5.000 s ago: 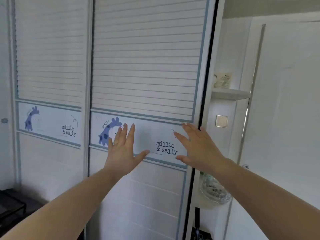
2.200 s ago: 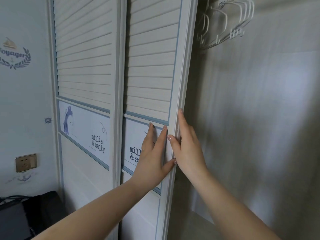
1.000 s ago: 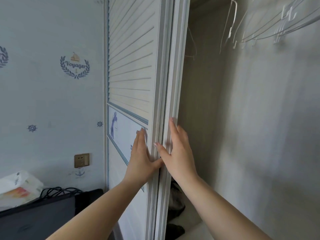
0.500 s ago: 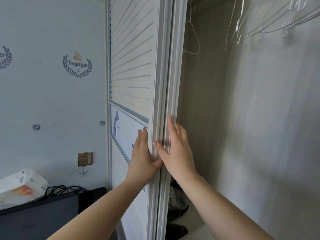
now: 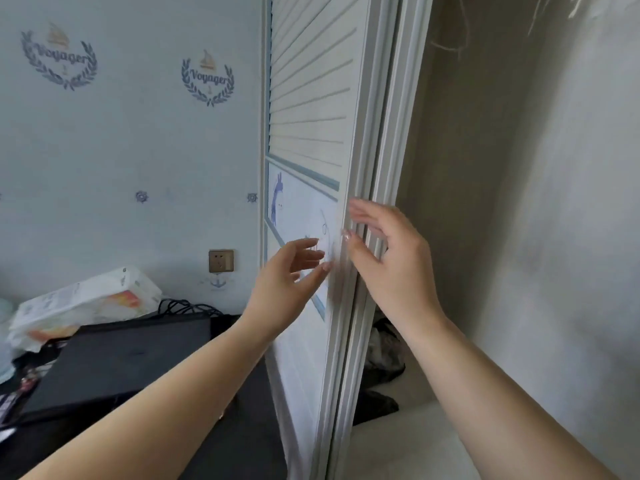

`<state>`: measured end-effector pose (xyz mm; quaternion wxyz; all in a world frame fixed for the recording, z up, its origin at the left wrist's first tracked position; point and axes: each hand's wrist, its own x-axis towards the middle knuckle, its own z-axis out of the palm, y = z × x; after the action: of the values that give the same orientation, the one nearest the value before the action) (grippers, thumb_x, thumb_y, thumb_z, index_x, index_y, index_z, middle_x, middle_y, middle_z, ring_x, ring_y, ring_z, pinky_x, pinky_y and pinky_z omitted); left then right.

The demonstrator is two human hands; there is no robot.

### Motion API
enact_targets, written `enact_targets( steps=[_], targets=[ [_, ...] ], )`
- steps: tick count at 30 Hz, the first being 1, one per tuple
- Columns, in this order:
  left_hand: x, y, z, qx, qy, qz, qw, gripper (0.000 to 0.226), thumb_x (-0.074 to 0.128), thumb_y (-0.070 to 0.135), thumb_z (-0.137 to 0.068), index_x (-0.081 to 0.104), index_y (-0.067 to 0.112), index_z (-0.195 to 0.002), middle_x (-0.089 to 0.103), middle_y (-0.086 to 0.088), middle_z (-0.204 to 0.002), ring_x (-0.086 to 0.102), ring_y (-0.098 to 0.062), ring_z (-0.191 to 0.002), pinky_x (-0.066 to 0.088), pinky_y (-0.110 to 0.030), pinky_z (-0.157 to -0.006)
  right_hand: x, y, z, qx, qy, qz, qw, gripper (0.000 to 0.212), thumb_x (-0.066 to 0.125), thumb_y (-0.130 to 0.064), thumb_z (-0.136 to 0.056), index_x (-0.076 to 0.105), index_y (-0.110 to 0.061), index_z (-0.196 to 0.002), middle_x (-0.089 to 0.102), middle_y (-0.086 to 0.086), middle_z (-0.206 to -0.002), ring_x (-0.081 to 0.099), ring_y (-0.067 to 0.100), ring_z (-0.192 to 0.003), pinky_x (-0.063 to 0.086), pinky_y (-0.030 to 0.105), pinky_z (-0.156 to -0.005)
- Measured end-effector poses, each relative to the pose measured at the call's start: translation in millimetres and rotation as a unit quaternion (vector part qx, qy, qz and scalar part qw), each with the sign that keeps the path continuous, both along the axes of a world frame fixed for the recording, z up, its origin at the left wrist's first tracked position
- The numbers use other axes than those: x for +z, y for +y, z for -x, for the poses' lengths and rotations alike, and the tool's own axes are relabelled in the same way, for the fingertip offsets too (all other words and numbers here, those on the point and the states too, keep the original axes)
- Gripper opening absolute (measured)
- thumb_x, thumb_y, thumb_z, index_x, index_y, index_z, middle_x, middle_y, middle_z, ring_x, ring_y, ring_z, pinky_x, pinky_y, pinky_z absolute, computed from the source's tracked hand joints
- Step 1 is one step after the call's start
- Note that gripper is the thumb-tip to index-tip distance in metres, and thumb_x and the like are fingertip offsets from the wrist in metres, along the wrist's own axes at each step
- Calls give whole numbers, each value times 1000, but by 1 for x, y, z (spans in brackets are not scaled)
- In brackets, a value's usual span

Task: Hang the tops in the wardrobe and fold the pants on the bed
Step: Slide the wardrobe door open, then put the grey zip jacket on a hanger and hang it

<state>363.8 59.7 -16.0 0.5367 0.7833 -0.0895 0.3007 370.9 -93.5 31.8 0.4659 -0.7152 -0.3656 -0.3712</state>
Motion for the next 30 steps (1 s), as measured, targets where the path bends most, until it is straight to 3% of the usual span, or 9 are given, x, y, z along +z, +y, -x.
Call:
enact_targets(
  steps=[3,7,9,12,14,18,23,27,30],
  targets=[
    [-18,19,30,32,30,33,998,19,67,25,-87,58,34,-101,70,12,-97,64,6,-90,49,-13,-81,-22,17,12,100,72,27,992,33,65,-12,-87,62,-20,-119,64,-8,-110,60,0,-105,49,23,-94],
    [-64,54,87,108,91,73,987,20,68,25,-87,65,23,-106,72,9,-94,66,1,-87,50,-12,-75,-72,58,33,201,170,107,959,32,66,-18,-86,59,-42,-106,63,-16,-107,59,-3,-104,50,28,-94],
    [-89,70,121,149,125,83,977,19,67,28,-87,66,27,-106,72,11,-92,66,1,-85,50,-12,-69,-99,79,49,231,204,152,939,36,68,-20,-86,56,-50,-102,63,-19,-106,60,-3,-104,51,32,-94],
    [-122,94,174,192,155,114,962,14,67,28,-87,65,33,-100,73,13,-92,66,2,-86,47,-8,-70,-137,107,78,287,243,205,904,31,68,-24,-85,61,-42,-108,63,-20,-109,58,-4,-106,52,34,-93],
    [-140,109,212,220,167,147,950,15,67,25,-87,65,32,-99,73,12,-93,67,1,-90,48,-9,-76,-156,127,102,315,251,234,885,29,68,-28,-86,63,-37,-113,62,-20,-111,56,-7,-107,51,30,-93],
    [-170,131,295,274,187,200,922,17,65,13,-88,65,25,-100,73,5,-95,68,-7,-93,49,-21,-89,-184,162,158,375,276,275,842,29,70,-29,-84,60,-44,-106,62,-22,-109,56,-9,-105,50,23,-89],
    [-196,155,424,360,206,220,883,15,68,22,-86,66,31,-98,74,9,-95,68,-6,-92,49,-18,-84,-209,226,258,463,260,346,773,28,68,-31,-84,61,-37,-111,61,-24,-110,55,-9,-105,46,12,-86],
    [-203,173,549,436,198,234,846,16,70,24,-85,66,33,-98,73,13,-94,67,-1,-90,48,-10,-79,-222,279,371,533,253,385,709,30,69,-30,-84,62,-31,-114,62,-16,-112,54,-7,-106,44,14,-89],
    [-211,185,638,495,191,250,810,17,68,20,-86,64,32,-98,73,9,-97,67,-3,-93,49,-16,-83,-230,316,454,572,227,426,663,30,69,-32,-85,58,-36,-113,61,-14,-116,53,-4,-109,43,17,-92]
  ],
)
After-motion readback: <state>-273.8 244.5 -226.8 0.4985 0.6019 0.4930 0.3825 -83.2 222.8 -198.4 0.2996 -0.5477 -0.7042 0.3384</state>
